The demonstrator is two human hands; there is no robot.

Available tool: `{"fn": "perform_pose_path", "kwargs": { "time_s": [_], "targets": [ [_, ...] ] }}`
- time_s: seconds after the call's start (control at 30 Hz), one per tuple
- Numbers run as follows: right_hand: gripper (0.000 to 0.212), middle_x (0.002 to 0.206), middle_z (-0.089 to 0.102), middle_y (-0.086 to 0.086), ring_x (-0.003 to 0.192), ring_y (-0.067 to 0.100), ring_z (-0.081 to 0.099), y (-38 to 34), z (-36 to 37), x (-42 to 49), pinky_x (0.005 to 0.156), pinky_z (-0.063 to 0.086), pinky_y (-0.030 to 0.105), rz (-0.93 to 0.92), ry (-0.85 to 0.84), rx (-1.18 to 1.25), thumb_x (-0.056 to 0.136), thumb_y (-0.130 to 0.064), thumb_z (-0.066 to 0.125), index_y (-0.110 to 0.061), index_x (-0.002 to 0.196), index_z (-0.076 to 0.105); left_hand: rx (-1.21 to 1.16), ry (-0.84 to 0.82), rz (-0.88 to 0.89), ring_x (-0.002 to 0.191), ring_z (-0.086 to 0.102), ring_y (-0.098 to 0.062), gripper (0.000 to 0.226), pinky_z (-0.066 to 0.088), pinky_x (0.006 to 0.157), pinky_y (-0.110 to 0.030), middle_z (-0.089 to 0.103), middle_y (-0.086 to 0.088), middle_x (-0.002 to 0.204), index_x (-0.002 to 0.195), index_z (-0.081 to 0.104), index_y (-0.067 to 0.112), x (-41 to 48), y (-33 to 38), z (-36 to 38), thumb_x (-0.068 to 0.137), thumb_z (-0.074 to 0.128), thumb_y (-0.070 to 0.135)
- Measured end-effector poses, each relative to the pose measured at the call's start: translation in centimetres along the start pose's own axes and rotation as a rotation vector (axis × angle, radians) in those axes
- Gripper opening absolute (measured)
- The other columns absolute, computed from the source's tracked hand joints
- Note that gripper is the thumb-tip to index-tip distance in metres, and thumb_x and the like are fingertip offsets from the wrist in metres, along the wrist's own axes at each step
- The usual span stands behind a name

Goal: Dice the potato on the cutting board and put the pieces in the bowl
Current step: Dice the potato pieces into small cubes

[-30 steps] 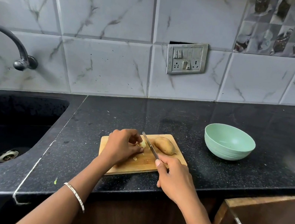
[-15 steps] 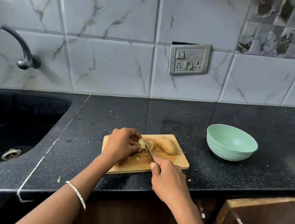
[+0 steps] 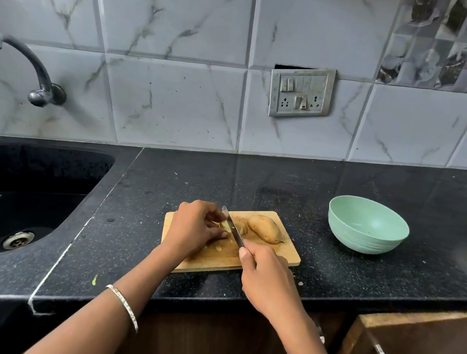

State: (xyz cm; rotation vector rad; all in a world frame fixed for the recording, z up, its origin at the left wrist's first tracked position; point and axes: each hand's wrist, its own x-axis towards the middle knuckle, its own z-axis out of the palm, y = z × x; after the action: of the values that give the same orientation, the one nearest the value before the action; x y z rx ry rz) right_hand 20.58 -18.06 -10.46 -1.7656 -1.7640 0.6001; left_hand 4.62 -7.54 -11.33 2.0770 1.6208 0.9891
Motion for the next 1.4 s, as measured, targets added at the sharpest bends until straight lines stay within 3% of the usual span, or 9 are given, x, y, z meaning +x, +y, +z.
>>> {"fn": "perform_pose_path", "kwargs": {
  "time_s": [0.07, 0.17, 0.3, 0.4, 0.6, 0.83, 1.07, 1.2, 1.4],
  "targets": [
    [0.035, 0.116, 0.064, 0.0, 0.109, 0.023, 0.058, 0.0, 0.0, -0.1, 0.088, 0.045, 0.035, -0.001, -0.001, -0.001, 0.108, -0.036, 0.035, -0.03, 0.133, 0.059, -0.003, 0.003, 0.001, 0.076, 0.069, 0.002, 0.027, 0.054, 0.074, -0.015, 0.075, 0.009, 0.086, 0.092, 0.076, 0.022, 0.0, -0.1, 0.0, 0.068, 0.089, 0.023],
    [0.034, 0.121, 0.064, 0.002, 0.112, 0.025, 0.059, -0.2, 0.3, 0.0, 0.086, 0.045, 0.035, 0.016, -0.003, 0.012, 0.108, -0.037, 0.035, -0.029, 0.132, 0.059, 0.002, 0.009, 0.0, 0.076, 0.068, 0.002, 0.025, 0.049, 0.069, -0.007, 0.076, 0.009, 0.085, 0.091, 0.078, 0.021, 0.0, -0.1, 0.1, 0.069, 0.089, 0.024],
    [0.022, 0.098, 0.062, 0.001, 0.086, 0.02, 0.055, -0.3, 0.9, 0.5, 0.059, 0.037, 0.028, 0.021, 0.008, -0.002, 0.108, -0.035, 0.035, -0.028, 0.092, 0.049, 0.035, 0.028, 0.004, 0.076, 0.068, -0.001, 0.025, 0.039, 0.061, 0.001, 0.076, 0.007, 0.084, 0.091, 0.079, 0.02, 0.1, 0.0, 0.1, 0.069, 0.088, 0.025],
    [0.028, 0.088, 0.058, -0.001, 0.08, 0.018, 0.052, -0.5, 1.1, 0.8, 0.054, 0.034, 0.024, 0.011, 0.019, -0.017, 0.108, -0.033, 0.034, -0.026, 0.084, 0.046, 0.053, 0.035, 0.022, 0.077, 0.07, -0.005, 0.023, 0.049, 0.069, -0.012, 0.076, 0.006, 0.082, 0.09, 0.079, 0.02, 0.2, -0.1, 0.2, 0.069, 0.088, 0.024],
    [0.03, 0.109, 0.063, 0.005, 0.105, 0.028, 0.06, -1.5, 1.9, 2.1, 0.074, 0.042, 0.034, 0.057, 0.003, -0.054, 0.108, -0.034, 0.034, -0.02, 0.117, 0.059, 0.046, 0.045, 0.051, 0.075, 0.071, -0.005, 0.013, 0.055, 0.079, -0.024, 0.076, 0.007, 0.076, 0.085, 0.079, 0.019, -0.2, 0.0, 0.2, 0.074, 0.083, 0.014],
    [0.028, 0.105, 0.063, 0.005, 0.099, 0.027, 0.061, -1.5, 2.3, 2.1, 0.074, 0.046, 0.037, 0.081, 0.007, -0.084, 0.107, -0.033, 0.037, -0.018, 0.111, 0.06, 0.012, 0.046, 0.05, 0.069, 0.07, -0.003, 0.014, 0.057, 0.078, -0.027, 0.074, 0.008, 0.071, 0.085, 0.079, 0.018, 0.0, -0.1, 0.5, 0.074, 0.081, 0.009],
    [0.026, 0.104, 0.059, 0.005, 0.096, 0.026, 0.058, -1.1, 1.3, 0.5, 0.076, 0.046, 0.038, 0.071, -0.02, -0.128, 0.108, -0.033, 0.035, -0.018, 0.108, 0.056, -0.051, 0.034, 0.017, 0.057, 0.064, 0.008, 0.014, 0.053, 0.065, -0.01, 0.074, 0.008, 0.07, 0.086, 0.078, 0.017, -0.2, -0.2, 0.2, 0.074, 0.083, 0.01],
    [0.027, 0.092, 0.059, 0.001, 0.087, 0.024, 0.059, -0.8, 0.2, -0.5, 0.066, 0.041, 0.035, 0.024, 0.018, -0.104, 0.108, -0.033, 0.034, -0.022, 0.095, 0.055, -0.161, 0.01, -0.014, 0.069, 0.071, -0.001, 0.021, 0.06, 0.072, -0.025, 0.075, 0.002, 0.076, 0.089, 0.074, 0.014, -0.2, -0.7, 0.3, 0.073, 0.083, 0.004],
    [0.027, 0.094, 0.063, 0.002, 0.09, 0.024, 0.06, -1.4, 1.1, 0.1, 0.065, 0.039, 0.036, -0.03, 0.061, -0.064, 0.107, -0.033, 0.035, -0.023, 0.104, 0.06, -0.202, 0.018, -0.041, 0.069, 0.073, -0.007, 0.02, 0.061, 0.077, -0.035, 0.075, 0.0, 0.076, 0.085, 0.071, 0.014, -0.2, -1.4, 0.3, 0.074, 0.081, 0.002]
  ]
}}
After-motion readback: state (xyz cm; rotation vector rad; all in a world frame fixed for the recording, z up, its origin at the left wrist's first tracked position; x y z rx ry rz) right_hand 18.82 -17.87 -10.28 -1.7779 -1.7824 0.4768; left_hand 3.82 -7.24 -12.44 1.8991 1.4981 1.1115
